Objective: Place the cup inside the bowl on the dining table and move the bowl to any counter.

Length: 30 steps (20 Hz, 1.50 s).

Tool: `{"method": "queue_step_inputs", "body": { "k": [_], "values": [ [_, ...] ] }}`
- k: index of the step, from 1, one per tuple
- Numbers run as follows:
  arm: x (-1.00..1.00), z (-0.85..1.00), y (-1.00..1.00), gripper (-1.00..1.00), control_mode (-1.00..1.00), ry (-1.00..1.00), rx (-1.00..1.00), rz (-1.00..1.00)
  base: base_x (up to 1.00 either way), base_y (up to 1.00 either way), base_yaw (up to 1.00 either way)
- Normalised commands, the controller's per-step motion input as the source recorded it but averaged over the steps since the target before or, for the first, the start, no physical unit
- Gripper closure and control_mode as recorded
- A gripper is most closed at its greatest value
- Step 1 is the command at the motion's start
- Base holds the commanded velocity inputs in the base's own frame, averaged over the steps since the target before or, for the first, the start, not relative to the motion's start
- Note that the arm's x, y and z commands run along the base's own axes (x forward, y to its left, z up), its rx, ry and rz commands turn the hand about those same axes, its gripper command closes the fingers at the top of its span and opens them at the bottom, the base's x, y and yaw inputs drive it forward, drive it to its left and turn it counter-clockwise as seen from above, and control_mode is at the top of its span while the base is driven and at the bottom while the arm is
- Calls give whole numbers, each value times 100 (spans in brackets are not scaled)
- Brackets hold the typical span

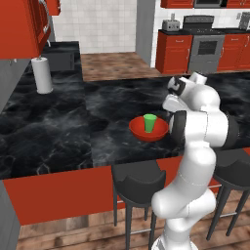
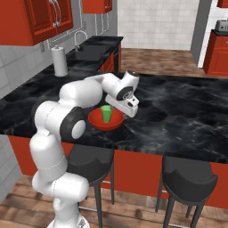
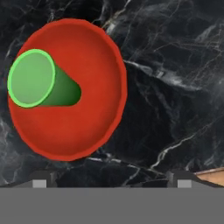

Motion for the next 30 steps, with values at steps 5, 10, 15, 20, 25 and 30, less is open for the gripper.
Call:
{"method": "queue_step_inputs", "body": {
  "k": [5,10,15,20,25,30],
  "values": [
    [0,0,-26,-100,-100,0,18,-11,0,0,0],
    [6,0,-2,-100,-100,0,3,-3,0,0,0],
    [18,-20,0,-100,-100,0,0,-1,0,0,0],
    [21,-19,0,-100,-100,0,0,-2,0,0,0],
    [24,-8,0,-100,-100,0,0,-4,0,0,0],
    [14,-1,0,-100,-100,0,0,-3,0,0,0]
  ]
}}
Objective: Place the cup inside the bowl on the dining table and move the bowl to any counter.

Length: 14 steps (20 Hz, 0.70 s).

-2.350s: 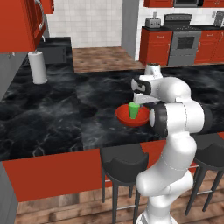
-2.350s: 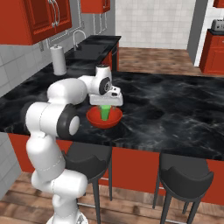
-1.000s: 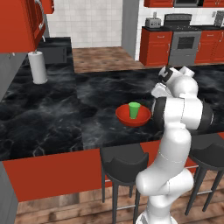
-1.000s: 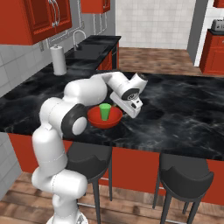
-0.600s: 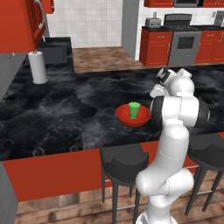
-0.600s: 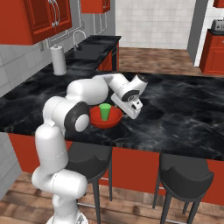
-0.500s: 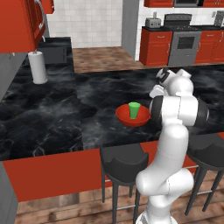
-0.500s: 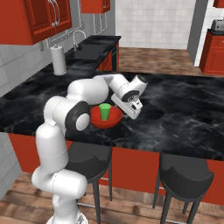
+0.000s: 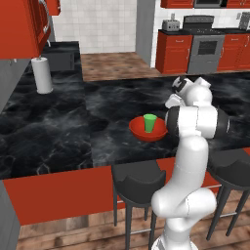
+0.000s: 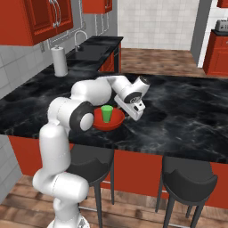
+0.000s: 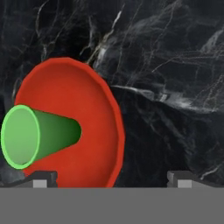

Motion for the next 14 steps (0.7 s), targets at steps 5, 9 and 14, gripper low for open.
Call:
{"method": "queue_step_inputs", "body": {
  "k": [5,9,14],
  "values": [
    [5,-8,0,-100,-100,0,0,-1,0,0,0],
    [4,-16,1,-100,-100,0,0,0,0,0,0],
    [0,-11,8,-100,-100,0,0,0,0,0,0]
  ]
}}
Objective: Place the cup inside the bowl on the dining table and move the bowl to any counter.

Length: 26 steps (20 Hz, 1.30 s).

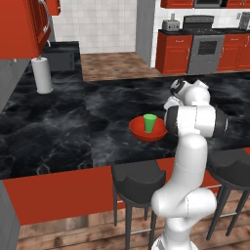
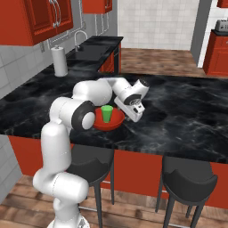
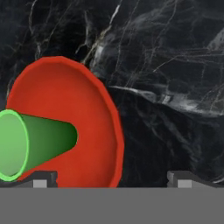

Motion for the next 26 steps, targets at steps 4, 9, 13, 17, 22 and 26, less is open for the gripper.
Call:
{"method": "queue_step_inputs", "body": {
  "k": [4,9,13,17,22,26],
  "values": [
    [0,-14,10,-100,-100,0,0,0,0,0,0],
    [0,-13,10,-100,-100,0,0,0,0,0,0],
    [0,-22,8,-100,-100,0,0,0,0,0,0],
    [0,-22,4,-100,-100,0,0,0,0,0,0],
    [0,-18,1,-100,-100,0,0,0,0,0,0],
    [0,-16,0,-100,-100,0,0,0,0,0,0]
  ]
}}
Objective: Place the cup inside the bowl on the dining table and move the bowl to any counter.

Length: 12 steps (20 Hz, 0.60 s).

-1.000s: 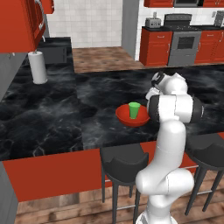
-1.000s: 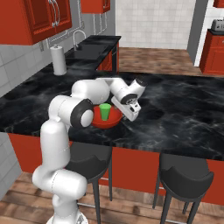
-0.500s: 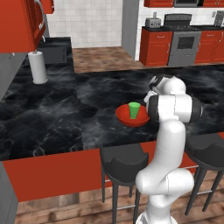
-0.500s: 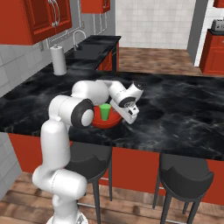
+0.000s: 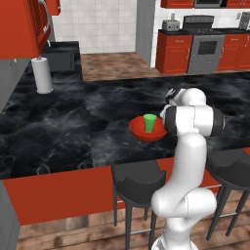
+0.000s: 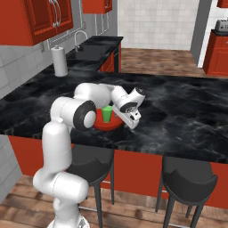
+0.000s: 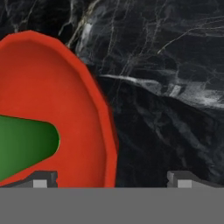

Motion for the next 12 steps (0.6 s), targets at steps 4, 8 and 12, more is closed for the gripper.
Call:
{"method": "queue_step_inputs", "body": {
  "k": [4,8,12],
  "values": [
    [0,-12,3,-100,-100,0,0,0,0,0,0],
    [0,-5,8,-100,-100,0,0,0,0,0,0],
    [0,-8,8,-100,-100,0,0,0,0,0,0]
  ]
}}
